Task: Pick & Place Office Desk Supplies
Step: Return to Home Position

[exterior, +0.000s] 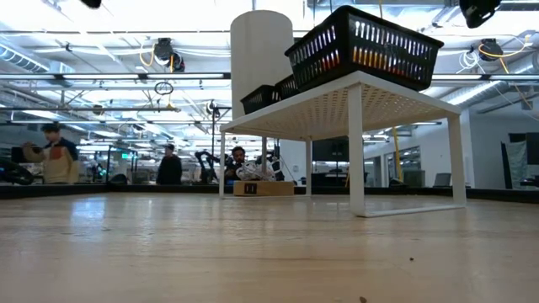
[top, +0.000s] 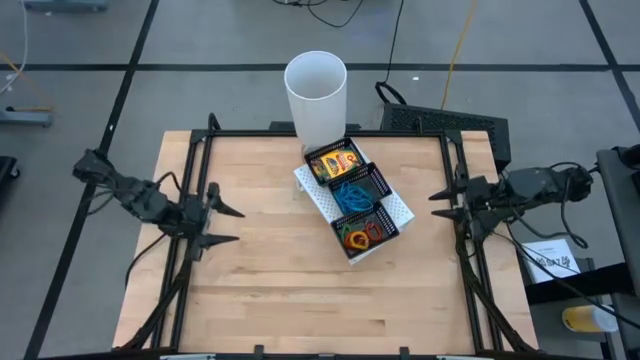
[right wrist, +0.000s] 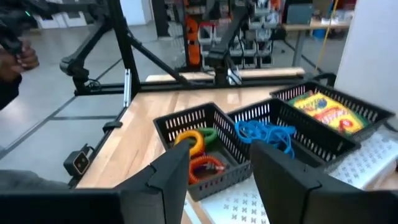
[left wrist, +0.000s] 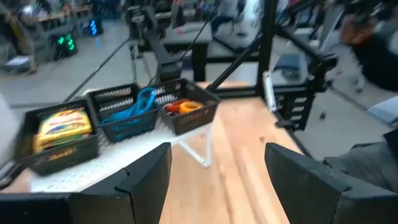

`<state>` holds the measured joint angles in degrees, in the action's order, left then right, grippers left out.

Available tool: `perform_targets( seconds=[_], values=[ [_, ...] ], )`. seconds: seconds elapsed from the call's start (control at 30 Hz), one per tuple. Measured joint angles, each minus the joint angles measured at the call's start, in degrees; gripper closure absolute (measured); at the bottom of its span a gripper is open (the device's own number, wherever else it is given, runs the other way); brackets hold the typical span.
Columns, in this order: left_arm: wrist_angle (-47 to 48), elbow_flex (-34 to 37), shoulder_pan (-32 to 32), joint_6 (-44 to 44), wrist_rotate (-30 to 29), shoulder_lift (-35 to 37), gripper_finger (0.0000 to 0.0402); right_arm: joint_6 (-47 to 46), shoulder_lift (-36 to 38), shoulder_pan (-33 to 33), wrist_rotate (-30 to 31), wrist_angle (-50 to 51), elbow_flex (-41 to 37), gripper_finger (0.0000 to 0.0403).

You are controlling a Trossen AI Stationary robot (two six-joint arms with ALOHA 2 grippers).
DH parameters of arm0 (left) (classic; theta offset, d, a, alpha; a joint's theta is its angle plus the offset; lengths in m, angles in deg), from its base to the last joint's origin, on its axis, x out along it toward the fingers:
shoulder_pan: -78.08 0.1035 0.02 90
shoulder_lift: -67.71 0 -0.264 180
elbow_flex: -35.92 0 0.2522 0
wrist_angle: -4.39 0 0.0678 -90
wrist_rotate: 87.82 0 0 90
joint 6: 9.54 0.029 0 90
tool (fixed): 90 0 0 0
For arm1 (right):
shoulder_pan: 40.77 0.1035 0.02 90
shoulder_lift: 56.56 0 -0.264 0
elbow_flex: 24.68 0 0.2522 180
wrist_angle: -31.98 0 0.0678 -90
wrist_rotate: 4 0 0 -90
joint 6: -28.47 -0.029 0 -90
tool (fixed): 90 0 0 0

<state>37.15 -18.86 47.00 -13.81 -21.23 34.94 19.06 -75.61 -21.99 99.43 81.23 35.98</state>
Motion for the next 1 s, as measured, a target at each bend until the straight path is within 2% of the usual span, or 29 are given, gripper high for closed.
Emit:
perform_targets(
  seconds=[0.1,0.3,0.4,0.57,0.77,1.0],
  values=[
    [-7.68,7.24,0.31,1.15,2.48,3.32,0.0133,2.11,1.84,0.00,-0.01,-1.64,-1.71,0.0245],
    [-23.20,21.90,0.91,2.47,2.57,10.07,0.0133,3.83,5.61,0.00,-0.01,-2.77,-3.14,0.0240],
    [-29.39,27.54,1.71,4.44,5.25,14.46,0.0133,4.03,8.07,0.00,-0.01,-3.08,-3.74,0.0239],
    [-27.08,31.84,3.33,4.62,6.46,23.23,0.0133,3.56,11.31,0.00,0.00,-2.54,-4.22,0.0242],
    [-20.68,32.12,5.48,6.04,7.35,32.75,0.0133,3.04,13.25,0.00,0.00,-1.52,-4.22,0.0241],
    [-20.55,33.23,7.69,7.36,8.39,32.47,0.0133,3.02,13.74,0.00,0.00,-0.78,-5.63,0.0243]
  ],
)
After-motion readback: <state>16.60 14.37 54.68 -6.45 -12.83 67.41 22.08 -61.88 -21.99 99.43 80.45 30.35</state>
